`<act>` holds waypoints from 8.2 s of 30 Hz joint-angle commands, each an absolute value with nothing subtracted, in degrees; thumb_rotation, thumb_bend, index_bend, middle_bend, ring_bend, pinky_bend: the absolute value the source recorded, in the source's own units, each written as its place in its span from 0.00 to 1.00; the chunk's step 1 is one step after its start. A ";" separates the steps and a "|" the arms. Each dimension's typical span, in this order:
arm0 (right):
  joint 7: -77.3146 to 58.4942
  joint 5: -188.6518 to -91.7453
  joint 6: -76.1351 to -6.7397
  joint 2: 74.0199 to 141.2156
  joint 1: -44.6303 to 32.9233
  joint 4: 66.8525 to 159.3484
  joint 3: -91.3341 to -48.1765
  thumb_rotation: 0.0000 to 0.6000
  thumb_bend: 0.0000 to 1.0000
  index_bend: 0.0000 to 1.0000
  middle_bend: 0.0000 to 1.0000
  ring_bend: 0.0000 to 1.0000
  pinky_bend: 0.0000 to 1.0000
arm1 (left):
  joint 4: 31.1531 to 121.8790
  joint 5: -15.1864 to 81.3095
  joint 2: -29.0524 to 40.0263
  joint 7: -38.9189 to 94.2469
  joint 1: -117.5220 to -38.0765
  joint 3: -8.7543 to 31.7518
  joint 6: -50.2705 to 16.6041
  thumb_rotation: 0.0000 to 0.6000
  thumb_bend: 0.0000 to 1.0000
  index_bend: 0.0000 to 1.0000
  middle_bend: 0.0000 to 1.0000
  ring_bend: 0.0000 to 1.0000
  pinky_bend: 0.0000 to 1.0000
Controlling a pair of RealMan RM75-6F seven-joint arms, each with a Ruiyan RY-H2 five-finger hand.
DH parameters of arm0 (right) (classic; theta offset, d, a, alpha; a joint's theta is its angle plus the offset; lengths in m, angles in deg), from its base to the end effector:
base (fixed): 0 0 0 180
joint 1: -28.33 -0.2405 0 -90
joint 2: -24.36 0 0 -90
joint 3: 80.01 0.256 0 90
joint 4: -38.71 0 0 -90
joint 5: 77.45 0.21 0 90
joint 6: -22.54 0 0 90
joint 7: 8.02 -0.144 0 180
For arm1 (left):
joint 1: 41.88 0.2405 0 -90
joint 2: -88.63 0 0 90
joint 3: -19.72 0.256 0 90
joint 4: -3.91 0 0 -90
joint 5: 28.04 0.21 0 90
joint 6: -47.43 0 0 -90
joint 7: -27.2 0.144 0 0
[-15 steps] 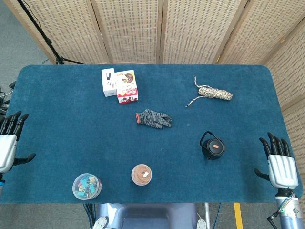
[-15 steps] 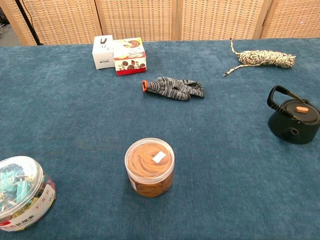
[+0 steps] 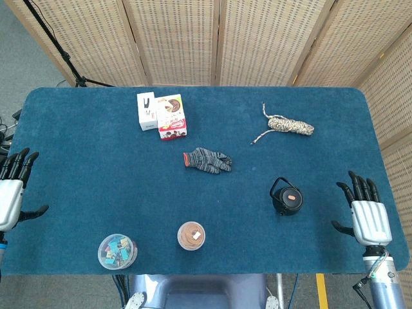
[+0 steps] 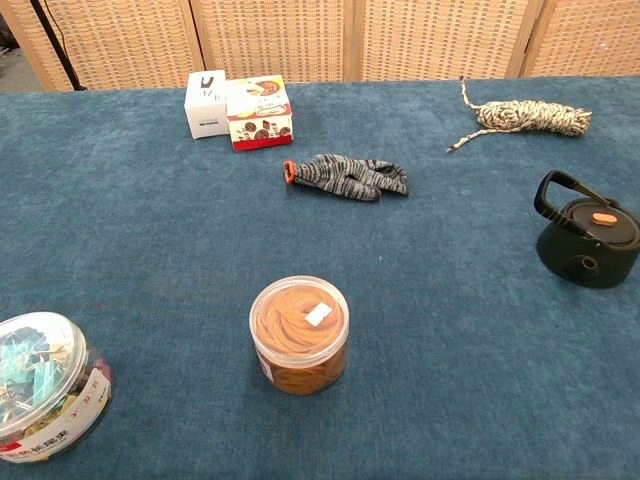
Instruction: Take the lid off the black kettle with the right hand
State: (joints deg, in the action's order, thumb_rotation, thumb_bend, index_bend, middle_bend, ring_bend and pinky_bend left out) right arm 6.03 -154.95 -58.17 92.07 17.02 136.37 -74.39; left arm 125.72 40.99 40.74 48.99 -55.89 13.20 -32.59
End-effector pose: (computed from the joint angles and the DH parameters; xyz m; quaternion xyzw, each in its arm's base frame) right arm -0.2822 -0.2207 0.1333 0.6049 -0.3757 0.3611 0.6021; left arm -0.2247 0.2182 0.2023 -0.6080 -0.3802 -0.3292 0.6143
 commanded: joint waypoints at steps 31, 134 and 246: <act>16.33 -139.49 -46.91 102.90 5.40 134.93 -69.97 1.00 0.27 0.42 0.00 0.00 0.00 | 123.85 38.62 40.70 47.76 -57.44 12.53 -30.23 1.00 0.00 0.00 0.00 0.00 0.00; 16.62 -136.31 -45.36 107.50 2.99 128.90 -71.12 1.00 0.44 0.65 0.02 0.00 0.00 | 122.75 36.80 39.84 48.74 -58.91 12.66 -29.38 1.00 0.00 0.00 0.00 0.00 0.00; 1.20 -156.75 -64.80 95.61 15.02 125.15 -78.26 1.00 0.00 0.03 0.00 0.00 0.00 | 108.29 47.93 32.12 35.87 -51.28 18.39 -33.80 1.00 0.00 0.00 0.00 0.00 0.00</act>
